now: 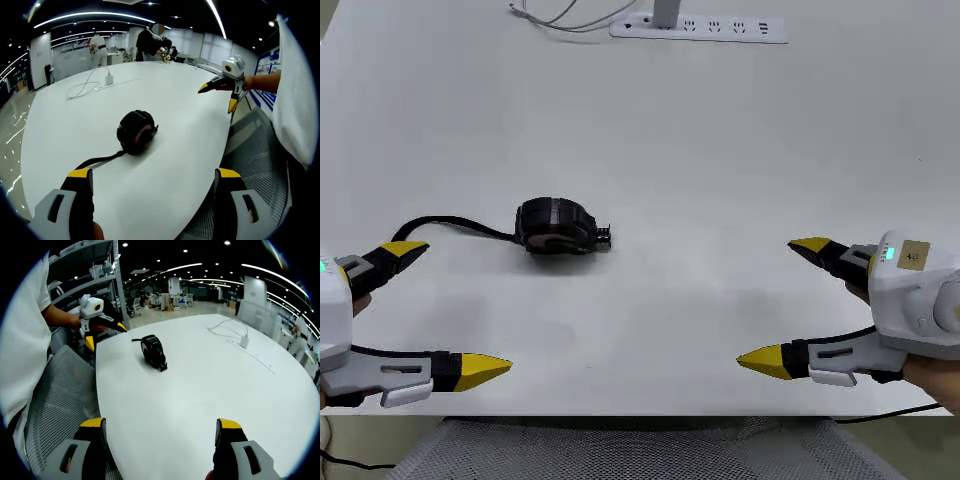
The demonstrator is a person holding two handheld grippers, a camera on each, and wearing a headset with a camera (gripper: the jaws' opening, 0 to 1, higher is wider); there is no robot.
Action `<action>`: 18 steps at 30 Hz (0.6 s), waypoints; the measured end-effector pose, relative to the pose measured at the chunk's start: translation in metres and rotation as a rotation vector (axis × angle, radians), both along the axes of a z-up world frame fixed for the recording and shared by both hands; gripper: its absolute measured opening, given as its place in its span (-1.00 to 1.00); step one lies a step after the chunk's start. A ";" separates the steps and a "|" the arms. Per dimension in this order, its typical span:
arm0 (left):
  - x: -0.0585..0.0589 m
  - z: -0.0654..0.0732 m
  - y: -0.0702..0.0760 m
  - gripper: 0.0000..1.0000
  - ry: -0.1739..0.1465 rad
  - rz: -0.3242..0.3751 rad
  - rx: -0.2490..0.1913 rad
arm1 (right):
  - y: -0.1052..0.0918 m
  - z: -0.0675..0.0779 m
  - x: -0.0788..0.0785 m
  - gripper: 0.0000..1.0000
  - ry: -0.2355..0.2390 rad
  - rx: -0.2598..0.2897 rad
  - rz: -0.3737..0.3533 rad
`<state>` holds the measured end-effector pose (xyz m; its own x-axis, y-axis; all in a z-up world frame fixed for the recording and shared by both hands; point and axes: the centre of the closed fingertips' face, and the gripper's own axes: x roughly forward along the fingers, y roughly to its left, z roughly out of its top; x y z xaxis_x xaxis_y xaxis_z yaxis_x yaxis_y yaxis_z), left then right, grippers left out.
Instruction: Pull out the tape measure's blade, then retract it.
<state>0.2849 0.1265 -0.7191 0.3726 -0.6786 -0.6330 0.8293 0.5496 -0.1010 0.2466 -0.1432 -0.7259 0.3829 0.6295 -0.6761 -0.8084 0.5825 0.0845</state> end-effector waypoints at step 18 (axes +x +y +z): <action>0.005 0.002 -0.003 0.98 -0.001 -0.003 -0.017 | 0.001 -0.001 0.004 0.85 -0.007 0.000 0.005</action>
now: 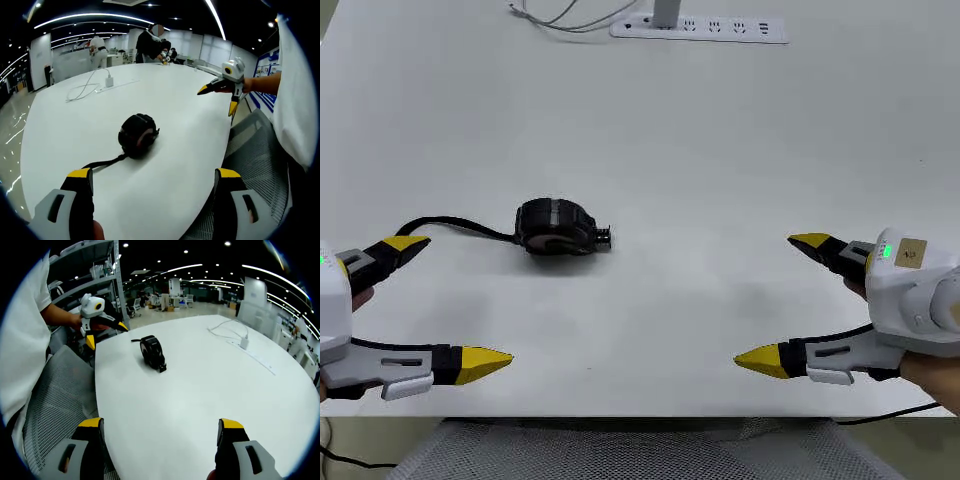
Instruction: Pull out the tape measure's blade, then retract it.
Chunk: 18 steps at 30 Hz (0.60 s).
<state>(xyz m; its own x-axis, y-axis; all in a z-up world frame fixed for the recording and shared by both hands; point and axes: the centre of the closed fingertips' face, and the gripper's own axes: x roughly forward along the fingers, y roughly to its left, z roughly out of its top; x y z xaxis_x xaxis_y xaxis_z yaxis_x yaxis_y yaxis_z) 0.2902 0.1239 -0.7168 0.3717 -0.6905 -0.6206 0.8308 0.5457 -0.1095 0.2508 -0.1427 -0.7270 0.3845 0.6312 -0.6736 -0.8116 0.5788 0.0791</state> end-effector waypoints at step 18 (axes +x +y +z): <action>0.017 -0.003 -0.017 0.98 -0.012 -0.074 0.014 | 0.007 -0.001 0.012 0.84 -0.002 0.003 0.032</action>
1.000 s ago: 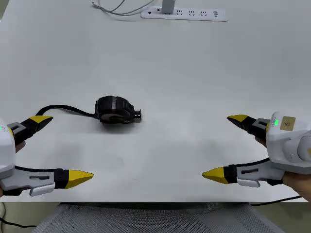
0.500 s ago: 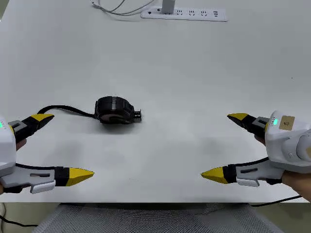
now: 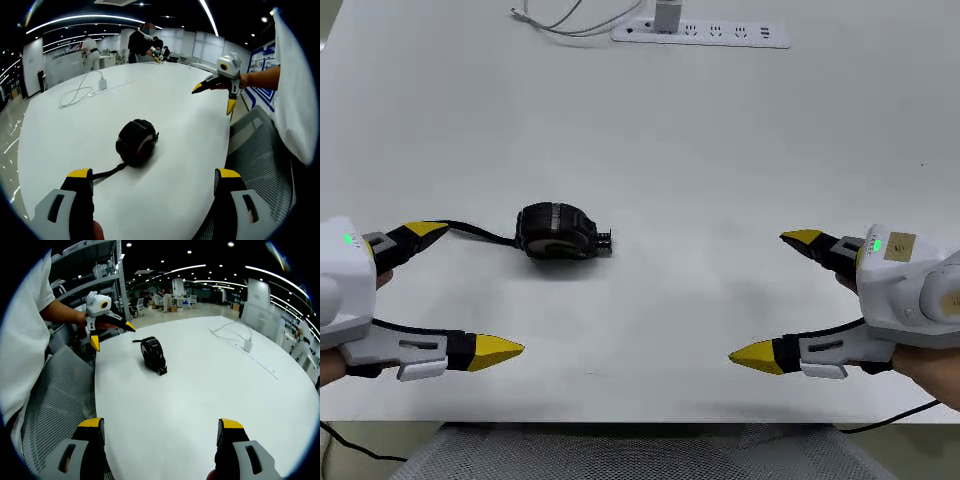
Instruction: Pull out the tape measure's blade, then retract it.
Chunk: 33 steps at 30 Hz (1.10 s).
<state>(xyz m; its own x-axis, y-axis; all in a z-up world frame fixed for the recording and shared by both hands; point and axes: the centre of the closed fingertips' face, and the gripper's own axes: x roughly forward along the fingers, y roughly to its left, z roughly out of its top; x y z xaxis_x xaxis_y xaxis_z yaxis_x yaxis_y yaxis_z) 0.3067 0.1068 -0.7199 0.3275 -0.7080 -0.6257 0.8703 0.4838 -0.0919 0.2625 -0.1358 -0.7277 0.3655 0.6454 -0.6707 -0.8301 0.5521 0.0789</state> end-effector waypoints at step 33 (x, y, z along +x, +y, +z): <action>0.036 -0.013 -0.015 0.86 -0.016 -0.145 0.075 | 0.017 -0.008 0.029 0.70 -0.010 -0.032 0.121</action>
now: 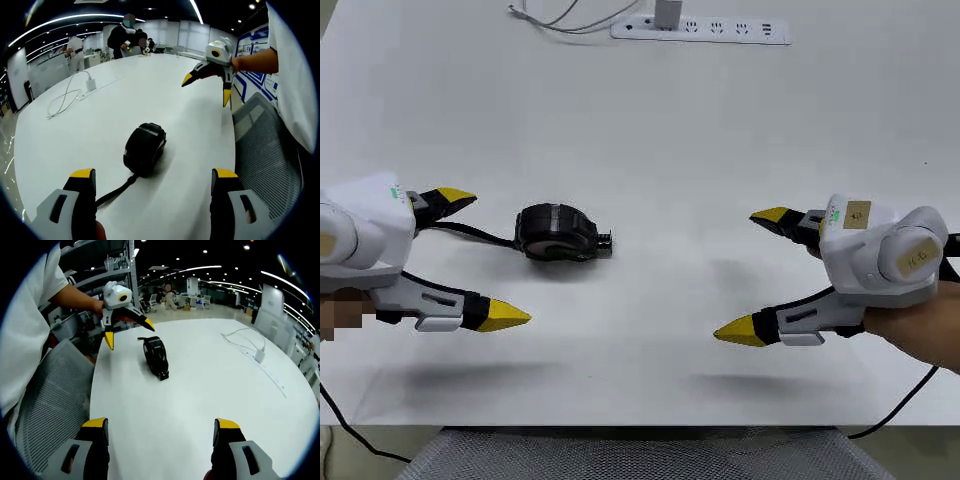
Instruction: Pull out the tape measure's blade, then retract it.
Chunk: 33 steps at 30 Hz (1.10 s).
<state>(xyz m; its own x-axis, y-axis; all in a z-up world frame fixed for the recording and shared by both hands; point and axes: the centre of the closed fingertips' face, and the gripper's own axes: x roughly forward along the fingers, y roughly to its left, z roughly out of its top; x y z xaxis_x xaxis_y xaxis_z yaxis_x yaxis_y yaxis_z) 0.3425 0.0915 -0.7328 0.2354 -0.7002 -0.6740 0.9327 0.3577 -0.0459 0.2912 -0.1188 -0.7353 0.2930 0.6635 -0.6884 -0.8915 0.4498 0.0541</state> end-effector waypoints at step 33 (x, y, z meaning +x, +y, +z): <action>0.033 -0.026 -0.011 0.19 -0.033 -0.126 0.136 | 0.015 -0.003 0.024 0.68 -0.017 -0.023 0.056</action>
<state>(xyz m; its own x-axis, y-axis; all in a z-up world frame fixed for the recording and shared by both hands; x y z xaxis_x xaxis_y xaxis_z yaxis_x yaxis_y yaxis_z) 0.3757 0.0805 -0.7584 0.1751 -0.6284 -0.7579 0.9707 0.2389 0.0261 0.3148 -0.1039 -0.7379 0.2682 0.6630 -0.6989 -0.9158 0.4006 0.0286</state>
